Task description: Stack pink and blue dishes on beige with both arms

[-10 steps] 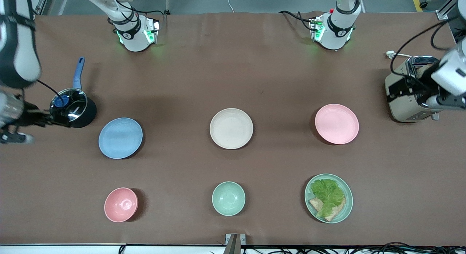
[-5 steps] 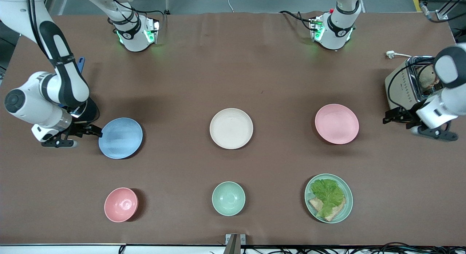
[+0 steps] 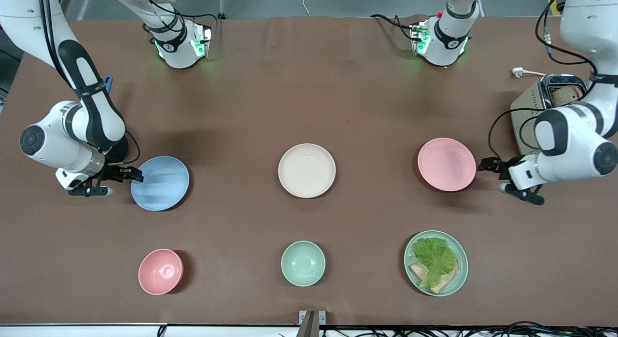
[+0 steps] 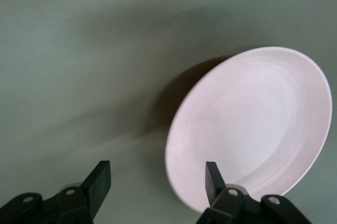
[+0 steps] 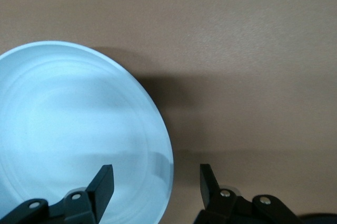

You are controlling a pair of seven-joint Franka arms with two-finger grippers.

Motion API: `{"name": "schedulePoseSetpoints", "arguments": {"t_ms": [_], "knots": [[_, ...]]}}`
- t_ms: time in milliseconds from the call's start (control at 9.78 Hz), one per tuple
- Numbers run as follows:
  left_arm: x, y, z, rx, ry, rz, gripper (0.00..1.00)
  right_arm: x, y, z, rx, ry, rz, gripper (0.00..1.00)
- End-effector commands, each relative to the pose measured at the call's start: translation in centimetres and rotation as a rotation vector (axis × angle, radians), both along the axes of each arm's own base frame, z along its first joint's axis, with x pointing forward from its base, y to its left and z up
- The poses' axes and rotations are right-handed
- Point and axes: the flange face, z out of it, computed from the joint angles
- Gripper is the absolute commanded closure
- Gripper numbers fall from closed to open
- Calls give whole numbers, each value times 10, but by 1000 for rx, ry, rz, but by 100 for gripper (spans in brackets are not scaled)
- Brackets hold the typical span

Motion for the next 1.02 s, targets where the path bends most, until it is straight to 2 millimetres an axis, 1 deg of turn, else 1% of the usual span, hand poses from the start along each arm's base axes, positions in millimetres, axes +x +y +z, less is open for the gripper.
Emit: {"name": "schedulePoseSetpoints", "arguments": {"t_ms": [0,102,205,307,409,511,614,716,818,920], "knots": [[-4,-10,-32,-33,31,-9,28,-9,-11,-10,72,-20,24,29],[-8,-10,-39,-35,43,-10,33,-11,-17,-11,81,-25,32,29],[-8,-8,-42,-35,44,-9,36,-13,-19,-13,81,-23,32,33],[-8,-7,-48,-34,41,-7,41,-13,-18,-14,83,-20,32,42],[-9,-8,-56,-33,45,-8,44,-14,-19,-18,86,-17,28,54],[-10,-8,-59,-32,49,-9,55,-15,-19,-21,95,-11,12,61],[-10,-8,-59,-31,49,-13,72,-16,-18,-25,115,-10,-15,62],[-10,-8,-59,-30,51,-15,87,-18,-18,-31,130,-5,-30,66],[-10,-9,-58,-29,49,-17,100,-18,-19,-30,133,-6,-25,78],[-8,-11,-49,-27,40,-26,100,-18,-22,-29,146,6,-31,96]]}}
